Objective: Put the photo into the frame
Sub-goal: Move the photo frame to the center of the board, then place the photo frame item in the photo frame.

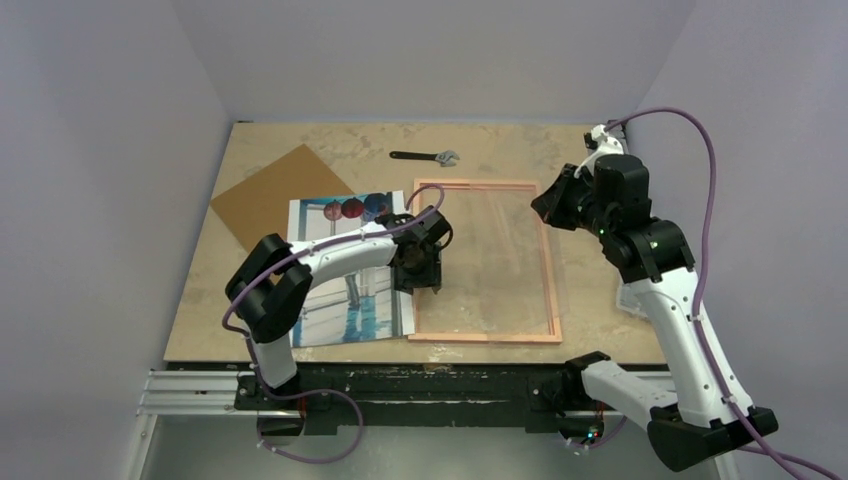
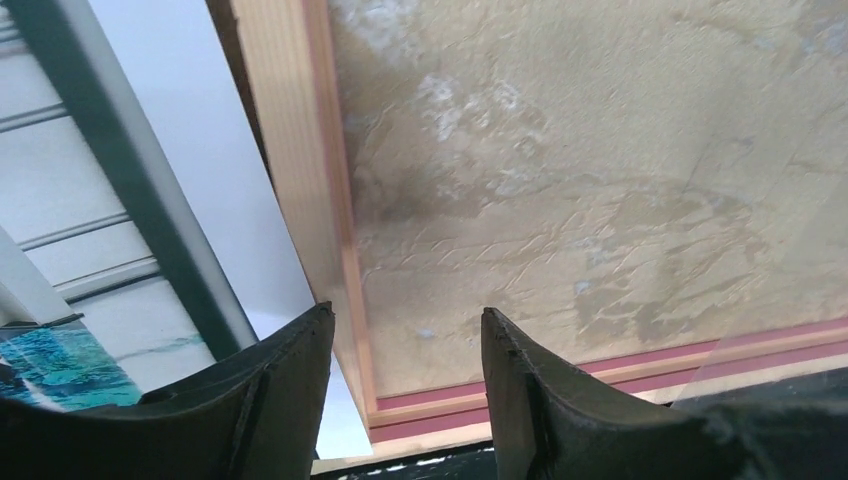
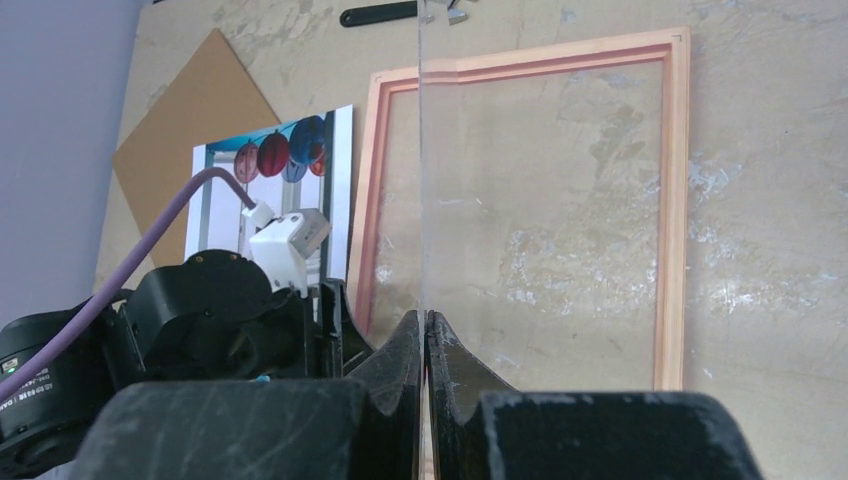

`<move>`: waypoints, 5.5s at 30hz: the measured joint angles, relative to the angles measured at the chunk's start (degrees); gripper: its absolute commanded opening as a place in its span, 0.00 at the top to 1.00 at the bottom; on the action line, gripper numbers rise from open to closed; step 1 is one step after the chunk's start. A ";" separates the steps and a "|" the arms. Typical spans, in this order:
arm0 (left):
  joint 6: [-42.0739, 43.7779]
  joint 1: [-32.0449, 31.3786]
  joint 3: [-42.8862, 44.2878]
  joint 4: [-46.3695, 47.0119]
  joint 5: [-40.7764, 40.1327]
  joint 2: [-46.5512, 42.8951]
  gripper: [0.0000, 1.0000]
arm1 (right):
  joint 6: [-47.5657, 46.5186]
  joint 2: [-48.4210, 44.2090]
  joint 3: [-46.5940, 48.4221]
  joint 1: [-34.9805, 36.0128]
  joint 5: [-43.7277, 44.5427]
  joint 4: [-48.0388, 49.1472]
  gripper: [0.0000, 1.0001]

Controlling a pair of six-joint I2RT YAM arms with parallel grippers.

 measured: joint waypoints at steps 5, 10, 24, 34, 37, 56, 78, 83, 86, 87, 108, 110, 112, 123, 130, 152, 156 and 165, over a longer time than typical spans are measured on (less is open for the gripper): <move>0.33 1.57 -5.75 3.10 0.50 -3.91 0.46 | 0.17 0.00 -1.51 0.00 -1.07 0.83 1.00; 0.22 5.09 -12.35 6.75 1.44 -5.22 0.46 | 0.20 -0.04 -2.82 0.00 -1.79 1.16 1.00; 1.42 5.84 -14.10 10.86 2.86 -6.56 0.80 | 0.79 0.70 -4.28 0.00 -4.26 2.51 1.00; 1.20 4.02 -11.19 7.54 -0.55 -4.52 1.00 | 3.21 0.46 -5.86 0.00 -9.11 7.23 1.00; 1.07 3.98 -11.93 7.19 -1.33 -5.27 1.00 | 4.79 0.42 -7.23 0.00 -11.89 9.94 1.00; 0.22 4.24 -20.26 3.65 -2.21 -17.64 0.33 | 12.09 -0.90 -12.92 0.00 -16.76 19.15 1.00; 0.85 15.26 -29.20 13.84 8.79 -26.80 0.54 | 25.66 -8.41 -28.55 0.00 -16.50 26.08 1.00; 1.77 15.28 -29.59 13.73 7.89 -24.39 0.59 | 27.39 -7.87 -30.27 0.00 -17.92 28.09 1.00; 1.81 15.30 -30.32 13.68 7.45 -23.02 0.63 | 28.41 -7.52 -31.39 0.00 -18.80 29.46 1.00; 1.84 15.30 -30.49 13.73 7.45 -22.53 0.66 | 28.72 -7.50 -31.76 0.00 -18.99 29.73 1.00; 1.75 15.30 -30.05 15.43 9.35 -21.94 1.00 | 32.22 -6.12 -32.11 0.00 -20.50 34.18 1.00; 1.75 15.30 -30.03 15.39 9.31 -21.94 1.00 | 32.83 -5.42 -32.11 0.00 -20.50 34.93 1.00; 1.75 15.30 -30.03 15.39 9.27 -21.94 1.00 | 33.46 -4.44 -32.11 0.00 -20.50 35.52 1.00; 1.75 15.30 -29.92 15.23 9.01 -21.92 1.00 | 36.28 -2.67 -31.95 0.00 -18.93 36.87 1.00; 1.75 15.30 -29.92 15.23 9.01 -21.88 1.00 | 38.38 -1.57 -31.95 0.00 -18.25 38.62 1.00; 1.75 15.30 -29.66 14.97 9.05 -21.55 1.00 | 38.93 4.96 -31.95 0.00 -15.50 41.53 1.00; 1.75 15.30 -29.44 14.69 9.14 -21.33 1.00 | 38.75 5.60 -31.95 0.00 -15.72 41.57 1.00; 1.77 15.32 -29.16 14.47 9.42 -21.00 1.00 | 38.36 5.64 -32.94 -0.02 -16.20 43.63 1.00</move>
